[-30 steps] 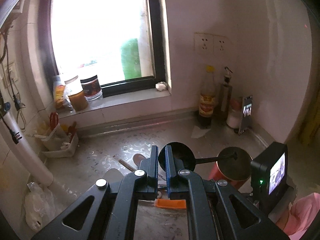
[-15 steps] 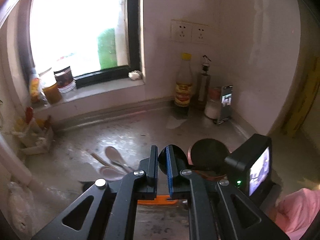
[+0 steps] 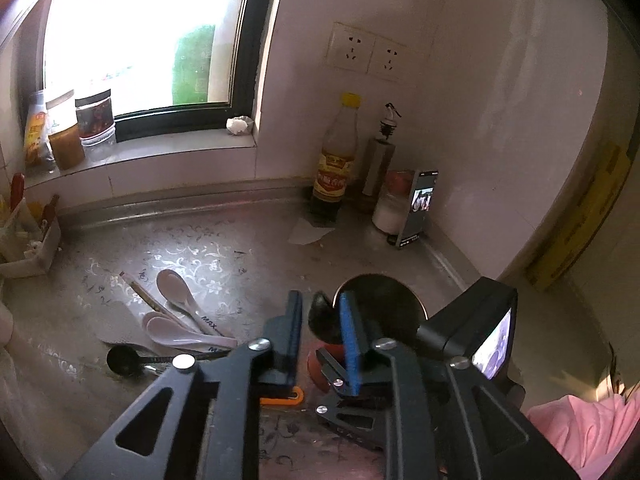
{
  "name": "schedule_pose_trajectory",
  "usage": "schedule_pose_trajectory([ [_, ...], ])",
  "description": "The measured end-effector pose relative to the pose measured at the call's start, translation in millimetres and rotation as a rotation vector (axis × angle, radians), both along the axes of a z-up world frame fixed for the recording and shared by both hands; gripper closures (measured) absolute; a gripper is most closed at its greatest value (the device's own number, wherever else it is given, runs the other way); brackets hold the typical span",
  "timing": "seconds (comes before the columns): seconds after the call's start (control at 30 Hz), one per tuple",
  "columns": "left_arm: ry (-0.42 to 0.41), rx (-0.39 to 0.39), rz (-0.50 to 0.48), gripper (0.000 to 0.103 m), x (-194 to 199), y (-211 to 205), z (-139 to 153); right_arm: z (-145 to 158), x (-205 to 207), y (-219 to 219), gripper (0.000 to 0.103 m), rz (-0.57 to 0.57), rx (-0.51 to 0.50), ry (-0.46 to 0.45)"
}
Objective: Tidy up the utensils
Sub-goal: 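Carry the black measuring spoon over the red holder and lower it in, then open the left gripper and move it back to the loose utensils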
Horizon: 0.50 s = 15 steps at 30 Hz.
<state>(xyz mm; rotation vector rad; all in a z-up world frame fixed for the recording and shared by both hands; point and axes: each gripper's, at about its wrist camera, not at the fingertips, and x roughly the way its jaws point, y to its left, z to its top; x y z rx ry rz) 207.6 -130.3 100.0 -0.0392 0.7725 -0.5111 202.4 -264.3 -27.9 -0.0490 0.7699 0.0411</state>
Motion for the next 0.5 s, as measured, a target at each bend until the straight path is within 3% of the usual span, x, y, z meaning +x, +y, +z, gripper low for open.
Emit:
schedule_pose_trajectory([
  [0.17,-0.023,-0.015,0.041,0.064,-0.3,13.5,7.5,0.0,0.0,0.0,0.013,-0.001,0.0,0.0],
  [0.33,-0.038,-0.022,0.171,0.047,3.8,48.8,11.9,-0.2,0.0,-0.2,0.013,0.0,0.0,0.0],
  [0.5,-0.009,-0.007,0.301,0.042,10.5,82.1,4.2,-0.1,0.0,-0.3,0.013,0.0,0.0,0.0],
])
